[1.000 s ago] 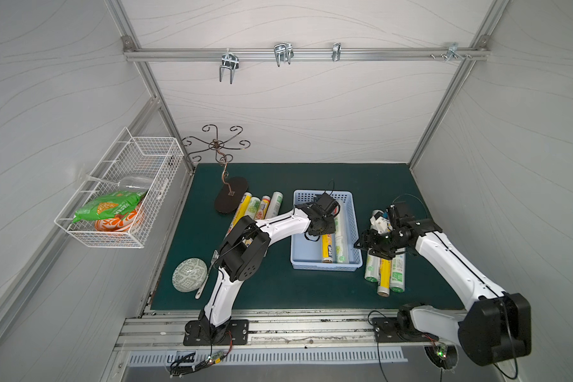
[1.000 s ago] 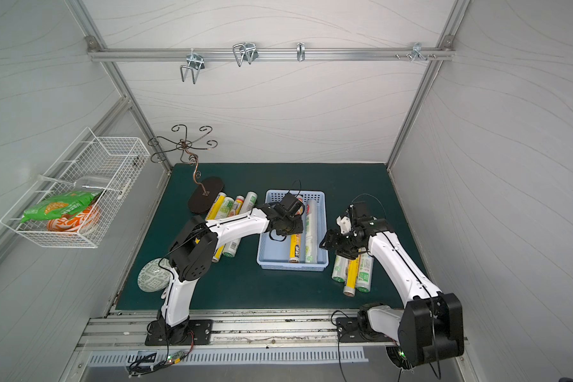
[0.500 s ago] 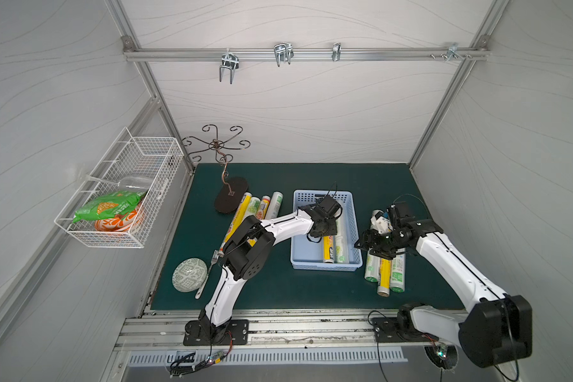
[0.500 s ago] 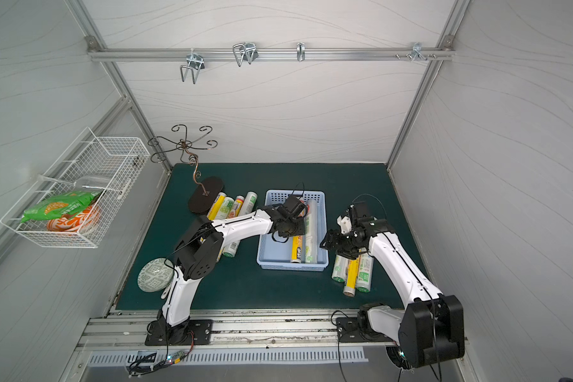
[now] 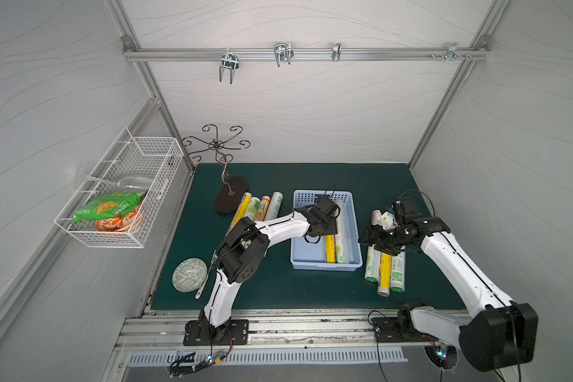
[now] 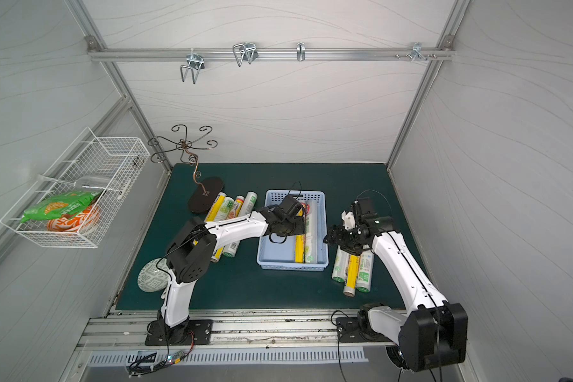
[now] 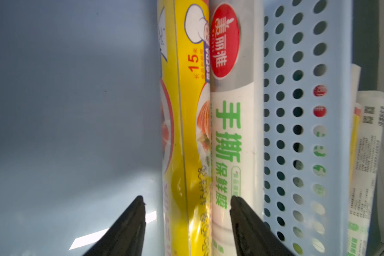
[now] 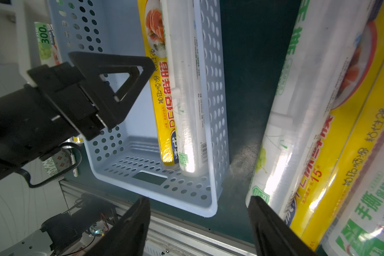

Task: Put the plastic wrap into the basket
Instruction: Place the plastic wrap in the basket.

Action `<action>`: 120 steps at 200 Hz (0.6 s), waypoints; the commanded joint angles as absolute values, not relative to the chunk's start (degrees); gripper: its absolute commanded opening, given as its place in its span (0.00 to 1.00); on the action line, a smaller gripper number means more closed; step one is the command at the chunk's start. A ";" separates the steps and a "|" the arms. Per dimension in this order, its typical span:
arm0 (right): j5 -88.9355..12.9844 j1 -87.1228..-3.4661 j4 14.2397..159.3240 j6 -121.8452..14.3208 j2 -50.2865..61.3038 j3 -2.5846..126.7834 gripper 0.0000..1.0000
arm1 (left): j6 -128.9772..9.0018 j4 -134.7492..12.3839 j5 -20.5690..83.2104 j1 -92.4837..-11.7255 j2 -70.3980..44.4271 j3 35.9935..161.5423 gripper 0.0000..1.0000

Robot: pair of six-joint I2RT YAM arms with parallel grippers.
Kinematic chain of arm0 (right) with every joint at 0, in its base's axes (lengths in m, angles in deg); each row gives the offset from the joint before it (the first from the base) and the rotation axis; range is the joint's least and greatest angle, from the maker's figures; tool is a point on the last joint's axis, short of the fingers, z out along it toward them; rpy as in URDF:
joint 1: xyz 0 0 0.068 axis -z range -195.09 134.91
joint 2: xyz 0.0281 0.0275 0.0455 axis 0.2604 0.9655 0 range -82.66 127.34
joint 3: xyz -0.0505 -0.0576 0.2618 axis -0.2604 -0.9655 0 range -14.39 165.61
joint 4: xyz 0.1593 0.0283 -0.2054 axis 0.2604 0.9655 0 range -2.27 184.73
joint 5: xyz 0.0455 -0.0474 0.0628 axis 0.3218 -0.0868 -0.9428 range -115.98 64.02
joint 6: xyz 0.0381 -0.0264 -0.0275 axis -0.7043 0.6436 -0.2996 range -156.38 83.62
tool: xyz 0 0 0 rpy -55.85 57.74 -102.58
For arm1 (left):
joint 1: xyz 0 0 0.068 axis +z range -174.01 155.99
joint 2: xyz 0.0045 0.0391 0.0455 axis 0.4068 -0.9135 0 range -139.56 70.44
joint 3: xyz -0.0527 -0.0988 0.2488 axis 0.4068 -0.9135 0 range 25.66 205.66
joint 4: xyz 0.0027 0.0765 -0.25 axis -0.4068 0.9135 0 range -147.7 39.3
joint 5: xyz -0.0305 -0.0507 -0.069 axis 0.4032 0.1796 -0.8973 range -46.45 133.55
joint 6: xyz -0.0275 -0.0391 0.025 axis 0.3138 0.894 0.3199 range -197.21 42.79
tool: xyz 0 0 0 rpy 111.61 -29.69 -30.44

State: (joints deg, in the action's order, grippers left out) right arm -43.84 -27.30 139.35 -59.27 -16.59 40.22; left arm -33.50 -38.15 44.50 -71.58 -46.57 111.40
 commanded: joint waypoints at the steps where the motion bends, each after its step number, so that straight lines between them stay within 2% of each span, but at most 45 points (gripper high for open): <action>1: -41.32 -26.70 141.81 -58.79 -17.75 41.77 0.76 | -36.81 -42.00 45.56 -71.97 -39.84 110.02 0.67; 78: -35.42 -24.98 143.94 -57.86 -17.95 46.67 0.76 | -45.75 -36.36 54.39 -71.82 -23.51 106.96 0.77; 120: -33.92 -24.61 146.26 -56.58 -15.42 50.93 0.76 | -50.40 -34.35 60.74 -71.79 -15.22 105.12 0.89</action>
State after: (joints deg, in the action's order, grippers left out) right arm -35.67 -25.18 142.95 -57.98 -16.72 48.83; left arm -45.81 -36.01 55.19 -71.58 -19.25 105.93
